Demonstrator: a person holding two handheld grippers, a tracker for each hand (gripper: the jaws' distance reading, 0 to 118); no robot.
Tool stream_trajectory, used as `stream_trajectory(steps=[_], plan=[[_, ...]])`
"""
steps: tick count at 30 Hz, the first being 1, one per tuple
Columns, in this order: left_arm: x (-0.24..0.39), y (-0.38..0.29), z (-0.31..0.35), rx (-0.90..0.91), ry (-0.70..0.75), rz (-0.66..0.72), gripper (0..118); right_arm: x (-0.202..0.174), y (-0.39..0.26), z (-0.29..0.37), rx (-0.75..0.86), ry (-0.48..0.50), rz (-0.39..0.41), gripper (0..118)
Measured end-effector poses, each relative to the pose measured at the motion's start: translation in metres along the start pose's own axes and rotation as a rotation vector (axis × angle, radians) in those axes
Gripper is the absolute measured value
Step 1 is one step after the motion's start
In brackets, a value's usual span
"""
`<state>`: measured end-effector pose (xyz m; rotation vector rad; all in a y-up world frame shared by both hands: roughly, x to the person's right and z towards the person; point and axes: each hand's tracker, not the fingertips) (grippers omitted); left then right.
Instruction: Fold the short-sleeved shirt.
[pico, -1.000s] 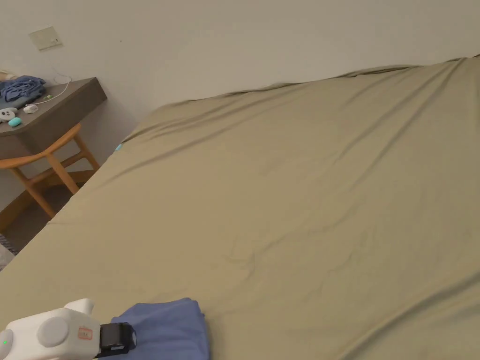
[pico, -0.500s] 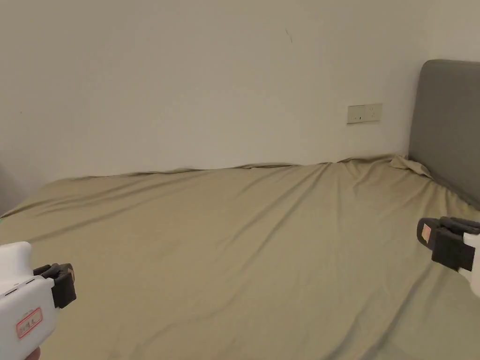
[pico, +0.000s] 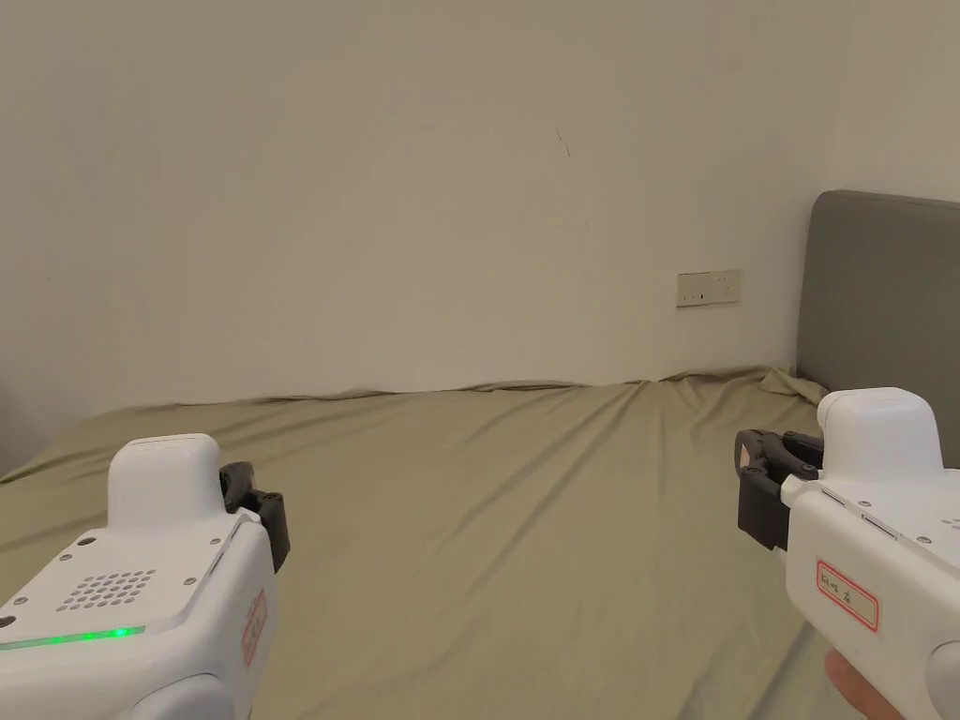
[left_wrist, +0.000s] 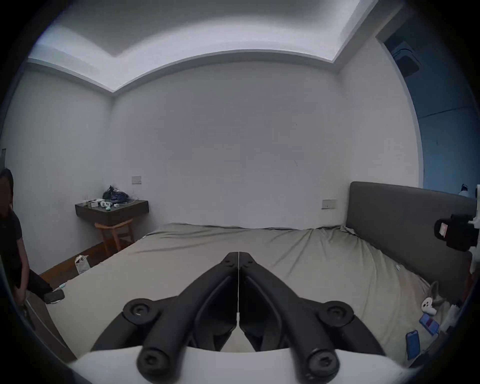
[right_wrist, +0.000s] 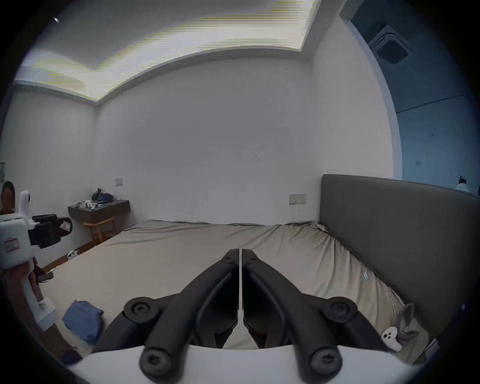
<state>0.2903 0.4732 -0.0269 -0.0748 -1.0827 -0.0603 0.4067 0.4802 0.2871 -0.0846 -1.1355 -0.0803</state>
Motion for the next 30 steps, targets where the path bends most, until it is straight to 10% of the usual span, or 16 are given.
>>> stream_trajectory(steps=[30], plan=[[0.01, 0.005, 0.008, -0.005, -0.087, 0.024, 6, -0.02, 0.008, 0.005, 0.027, -0.012, 0.033, 7]])
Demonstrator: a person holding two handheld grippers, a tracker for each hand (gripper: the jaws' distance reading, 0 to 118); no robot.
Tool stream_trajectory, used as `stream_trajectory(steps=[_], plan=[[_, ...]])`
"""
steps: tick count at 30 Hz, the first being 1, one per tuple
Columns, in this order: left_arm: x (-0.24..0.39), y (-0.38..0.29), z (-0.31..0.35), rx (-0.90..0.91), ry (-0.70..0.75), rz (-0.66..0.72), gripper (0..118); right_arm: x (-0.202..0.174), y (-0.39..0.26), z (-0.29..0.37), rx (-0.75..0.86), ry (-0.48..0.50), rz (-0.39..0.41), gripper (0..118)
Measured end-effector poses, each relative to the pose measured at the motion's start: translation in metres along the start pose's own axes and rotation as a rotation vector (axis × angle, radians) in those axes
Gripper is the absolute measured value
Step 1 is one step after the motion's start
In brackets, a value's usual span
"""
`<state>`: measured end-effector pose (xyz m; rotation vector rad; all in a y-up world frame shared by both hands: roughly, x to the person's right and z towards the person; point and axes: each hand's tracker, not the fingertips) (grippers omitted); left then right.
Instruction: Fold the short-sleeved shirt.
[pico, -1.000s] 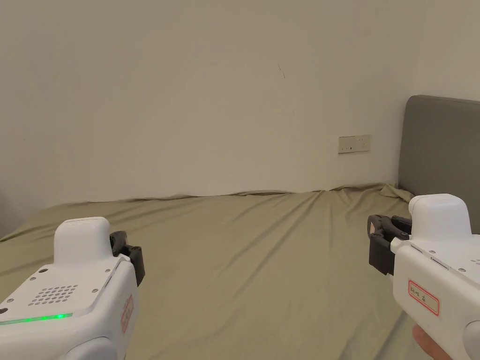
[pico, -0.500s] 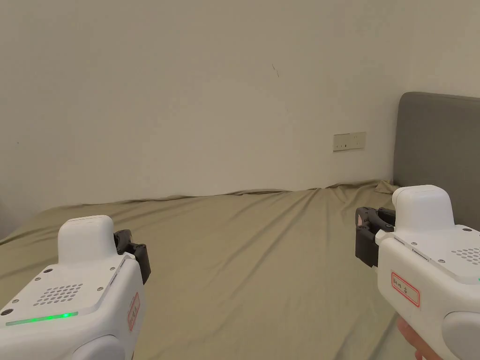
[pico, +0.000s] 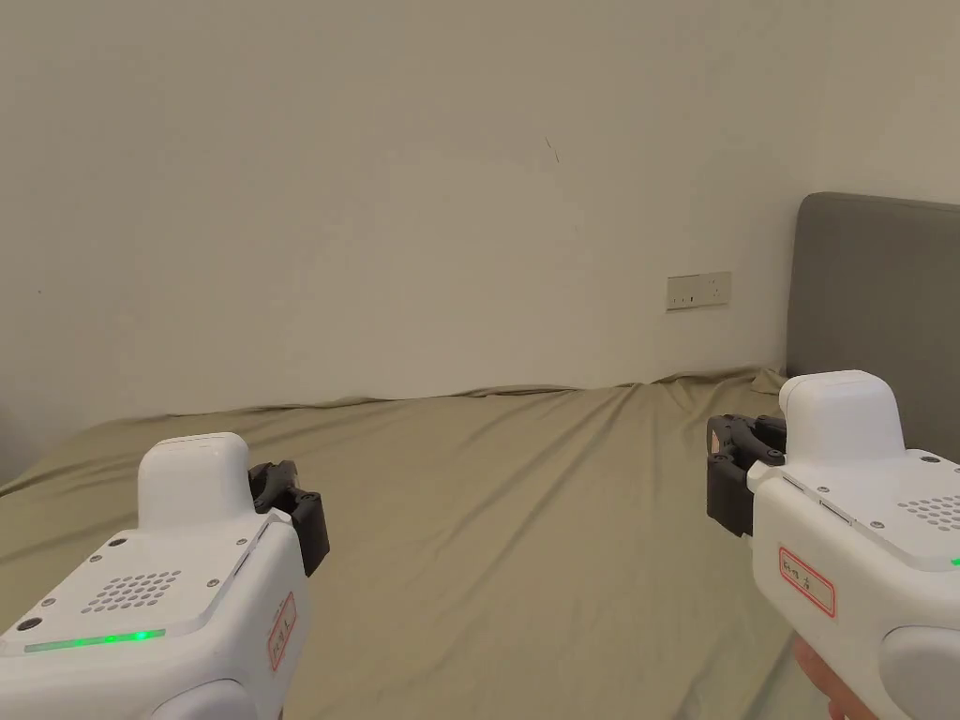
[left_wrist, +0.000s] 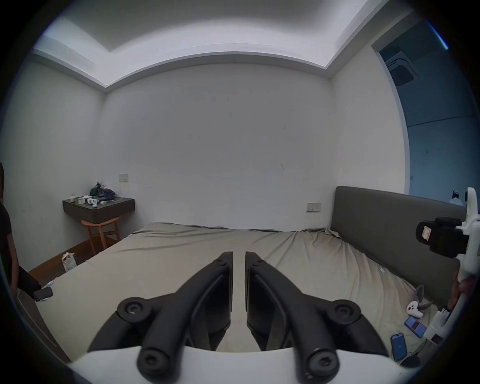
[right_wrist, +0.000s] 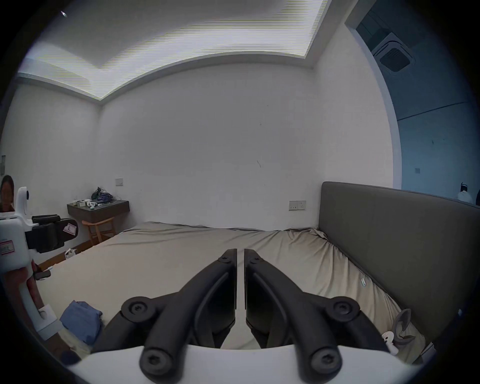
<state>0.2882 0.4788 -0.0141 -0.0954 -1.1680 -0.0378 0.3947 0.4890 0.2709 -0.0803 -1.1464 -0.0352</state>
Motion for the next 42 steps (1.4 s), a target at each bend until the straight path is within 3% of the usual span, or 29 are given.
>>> stream_trajectory(steps=[7, 8, 9, 10, 11, 12, 13, 14, 21, 27, 42], plan=[[0.003, 0.002, 0.003, 0.008, 0.006, -0.019, 6, -0.002, 0.002, 0.002, 0.007, 0.005, 0.011, 7], [0.002, 0.002, 0.003, 0.01, 0.002, -0.015, 8, -0.003, 0.002, 0.002, 0.009, 0.004, 0.012, 11], [0.002, 0.002, 0.003, 0.015, -0.003, -0.008, 34, -0.002, 0.002, 0.001, 0.012, 0.003, 0.013, 34], [0.001, 0.002, 0.003, 0.02, -0.006, -0.005, 104, -0.003, 0.002, 0.001, 0.017, -0.006, 0.023, 104], [0.002, 0.003, 0.002, 0.021, 0.001, -0.006, 118, -0.005, 0.002, 0.0, 0.028, -0.028, 0.042, 117], [0.002, 0.004, -0.003, -0.005, 0.007, -0.01, 118, -0.006, 0.002, -0.005, -0.005, -0.039, 0.057, 116], [0.0, 0.003, 0.006, 0.1, 0.039, -0.067, 118, -0.005, 0.01, 0.005, 0.103, -0.051, 0.075, 118], [0.003, 0.004, 0.006, 0.045, 0.005, -0.022, 118, -0.007, 0.014, 0.004, 0.068, -0.038, 0.069, 118], [0.01, 0.004, 0.005, 0.049, 0.035, -0.071, 118, -0.001, -0.001, -0.003, 0.058, -0.043, 0.006, 118], [0.007, 0.007, 0.008, 0.013, -0.013, -0.013, 118, -0.005, -0.003, -0.001, 0.053, -0.048, 0.041, 118], [0.011, 0.009, 0.014, 0.029, -0.007, -0.037, 118, -0.009, -0.001, 0.001, 0.038, -0.066, 0.065, 118]])
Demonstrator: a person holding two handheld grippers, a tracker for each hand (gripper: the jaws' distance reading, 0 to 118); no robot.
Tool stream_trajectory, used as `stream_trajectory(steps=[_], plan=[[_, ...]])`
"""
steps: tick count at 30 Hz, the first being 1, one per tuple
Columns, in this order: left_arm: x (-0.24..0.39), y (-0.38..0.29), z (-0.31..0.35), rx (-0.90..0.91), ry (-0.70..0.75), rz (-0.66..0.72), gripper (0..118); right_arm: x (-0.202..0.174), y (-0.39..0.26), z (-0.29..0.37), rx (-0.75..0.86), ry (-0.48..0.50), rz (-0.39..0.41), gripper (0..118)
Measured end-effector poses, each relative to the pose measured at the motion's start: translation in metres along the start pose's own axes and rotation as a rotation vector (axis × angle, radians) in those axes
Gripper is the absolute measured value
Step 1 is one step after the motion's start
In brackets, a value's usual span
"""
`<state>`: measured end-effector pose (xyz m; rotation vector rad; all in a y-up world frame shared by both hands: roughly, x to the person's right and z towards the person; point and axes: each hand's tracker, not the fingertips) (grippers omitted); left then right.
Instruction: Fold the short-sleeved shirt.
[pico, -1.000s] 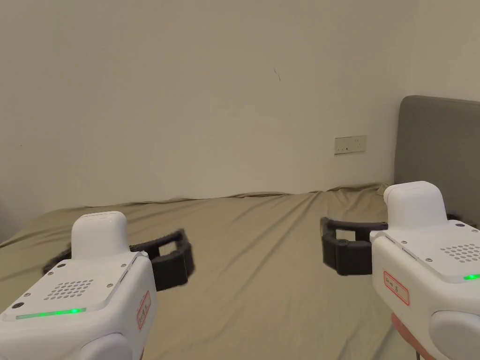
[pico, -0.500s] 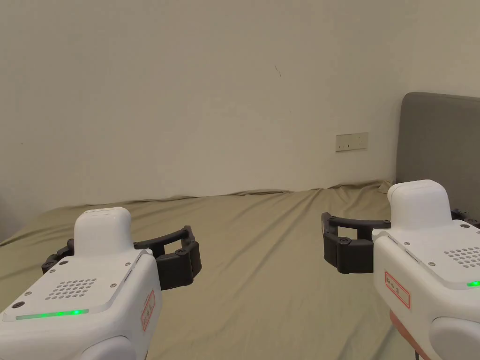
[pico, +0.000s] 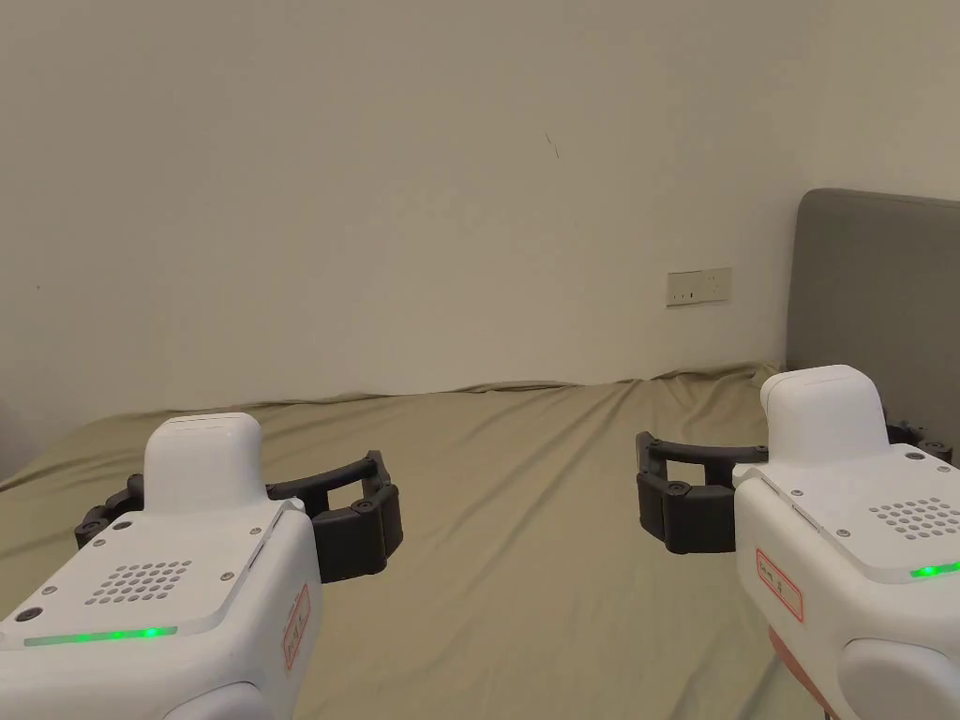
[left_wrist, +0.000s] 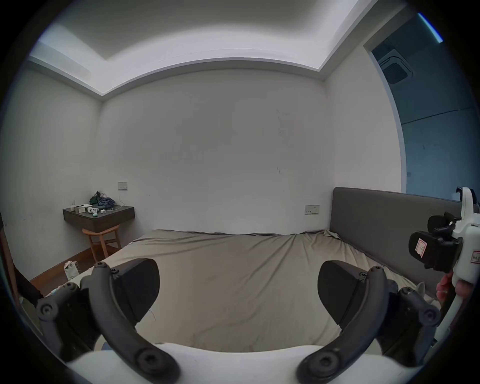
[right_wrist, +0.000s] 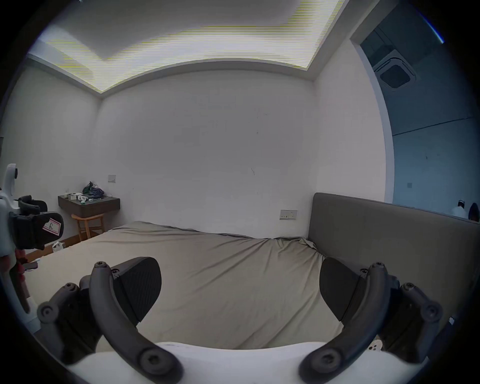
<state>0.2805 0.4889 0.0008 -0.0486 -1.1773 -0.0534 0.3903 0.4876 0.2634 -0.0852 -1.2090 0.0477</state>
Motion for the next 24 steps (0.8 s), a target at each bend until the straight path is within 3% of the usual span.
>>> stream_trajectory(steps=[24], plan=[[0.003, 0.003, 0.003, -0.011, -0.01, 0.006, 118, -0.003, 0.012, 0.007, 0.017, 0.008, 0.004, 118]])
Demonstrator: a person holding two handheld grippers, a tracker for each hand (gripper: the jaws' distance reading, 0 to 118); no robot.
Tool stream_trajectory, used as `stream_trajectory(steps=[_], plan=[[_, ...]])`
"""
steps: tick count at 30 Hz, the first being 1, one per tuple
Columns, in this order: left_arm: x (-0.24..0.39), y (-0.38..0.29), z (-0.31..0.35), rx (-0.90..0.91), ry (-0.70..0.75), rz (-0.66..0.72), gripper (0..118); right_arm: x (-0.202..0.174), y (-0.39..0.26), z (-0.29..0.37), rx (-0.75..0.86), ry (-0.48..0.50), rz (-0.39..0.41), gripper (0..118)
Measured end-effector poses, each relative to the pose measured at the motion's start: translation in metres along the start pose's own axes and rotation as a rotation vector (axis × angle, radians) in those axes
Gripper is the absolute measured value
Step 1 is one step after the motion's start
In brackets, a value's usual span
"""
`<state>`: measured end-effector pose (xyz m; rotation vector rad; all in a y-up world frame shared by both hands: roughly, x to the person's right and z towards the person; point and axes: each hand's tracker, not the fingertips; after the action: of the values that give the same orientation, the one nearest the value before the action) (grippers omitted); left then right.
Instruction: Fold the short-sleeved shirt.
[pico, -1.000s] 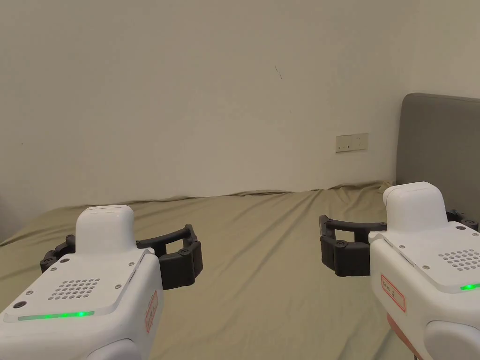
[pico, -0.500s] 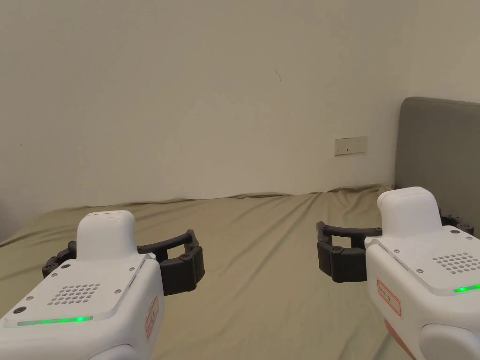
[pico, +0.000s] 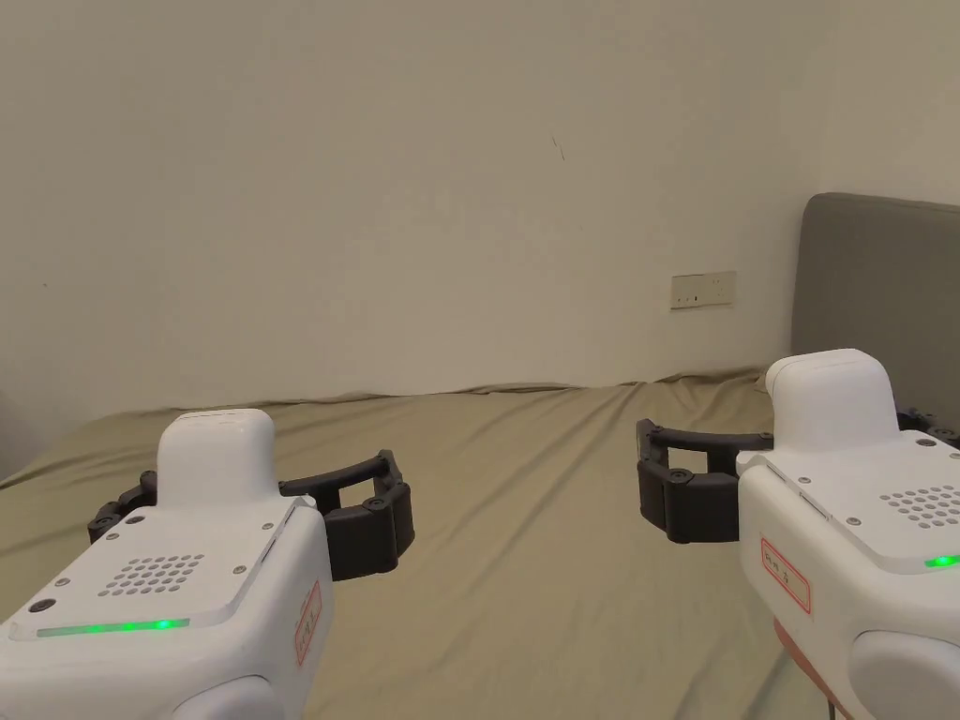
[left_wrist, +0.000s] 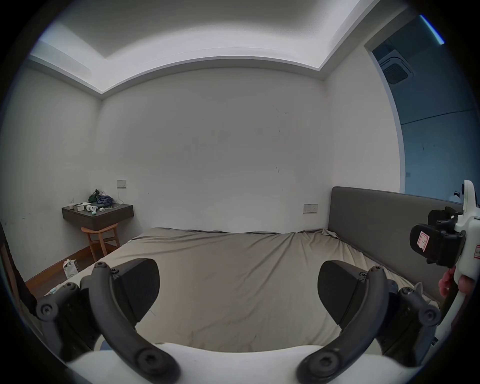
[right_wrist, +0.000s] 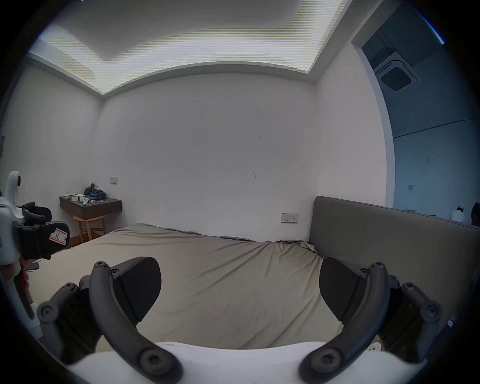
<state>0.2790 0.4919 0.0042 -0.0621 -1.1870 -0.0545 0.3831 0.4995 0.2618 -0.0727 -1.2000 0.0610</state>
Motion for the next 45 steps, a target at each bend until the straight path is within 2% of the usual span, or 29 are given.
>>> stream_trajectory(steps=[8, 14, 22, 24, 27, 30, 34, 45], plan=[[0.003, 0.0, 0.0, -0.008, -0.008, -0.008, 118, 0.002, -0.002, 0.0, -0.018, 0.019, -0.029, 118], [0.003, 0.001, 0.001, -0.008, -0.012, -0.003, 118, 0.01, 0.003, -0.002, -0.044, 0.066, -0.159, 118], [0.001, 0.001, 0.002, -0.01, -0.015, -0.009, 118, 0.001, 0.015, -0.007, -0.132, 0.077, -0.219, 118], [0.0, 0.002, 0.003, -0.008, -0.014, -0.005, 118, -0.006, 0.018, -0.003, -0.149, 0.079, -0.189, 118], [0.0, 0.003, 0.004, -0.004, -0.012, -0.005, 118, -0.02, 0.02, 0.002, -0.166, 0.047, -0.083, 118], [-0.001, 0.004, 0.005, 0.002, -0.009, -0.002, 118, -0.032, 0.019, 0.008, -0.161, 0.023, -0.04, 118], [-0.001, 0.005, 0.006, 0.001, -0.008, 0.001, 118, -0.043, 0.018, 0.017, -0.125, 0.017, -0.018, 118], [-0.003, 0.006, 0.007, -0.002, 0.002, 0.005, 118, -0.047, 0.025, 0.034, -0.071, 0.047, -0.061, 118]])
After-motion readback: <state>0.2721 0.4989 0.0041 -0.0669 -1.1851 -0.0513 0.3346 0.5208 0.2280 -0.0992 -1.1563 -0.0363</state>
